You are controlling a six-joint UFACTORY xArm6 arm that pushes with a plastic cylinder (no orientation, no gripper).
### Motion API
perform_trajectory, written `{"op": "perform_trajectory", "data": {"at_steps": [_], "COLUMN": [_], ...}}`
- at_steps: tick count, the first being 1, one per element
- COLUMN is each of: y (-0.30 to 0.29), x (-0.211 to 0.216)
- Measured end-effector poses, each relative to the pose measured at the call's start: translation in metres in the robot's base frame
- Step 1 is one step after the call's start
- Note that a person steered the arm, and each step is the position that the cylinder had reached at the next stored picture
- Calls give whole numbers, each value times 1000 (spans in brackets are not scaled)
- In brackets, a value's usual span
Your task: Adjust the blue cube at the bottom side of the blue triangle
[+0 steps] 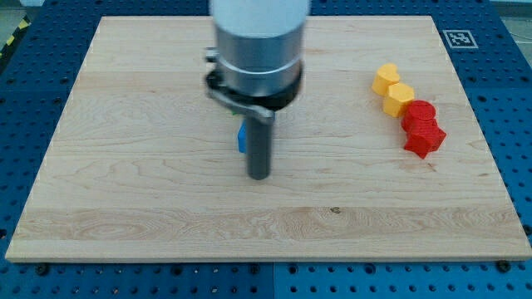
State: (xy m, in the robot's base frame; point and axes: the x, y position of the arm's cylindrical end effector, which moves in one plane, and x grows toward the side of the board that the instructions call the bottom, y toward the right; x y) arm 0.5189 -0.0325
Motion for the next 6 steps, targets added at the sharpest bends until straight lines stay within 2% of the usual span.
{"op": "perform_trajectory", "data": {"at_steps": [1,2,3,6], "y": [-71,-96,-94,-49], "x": [-3,-35,-56,-34]}}
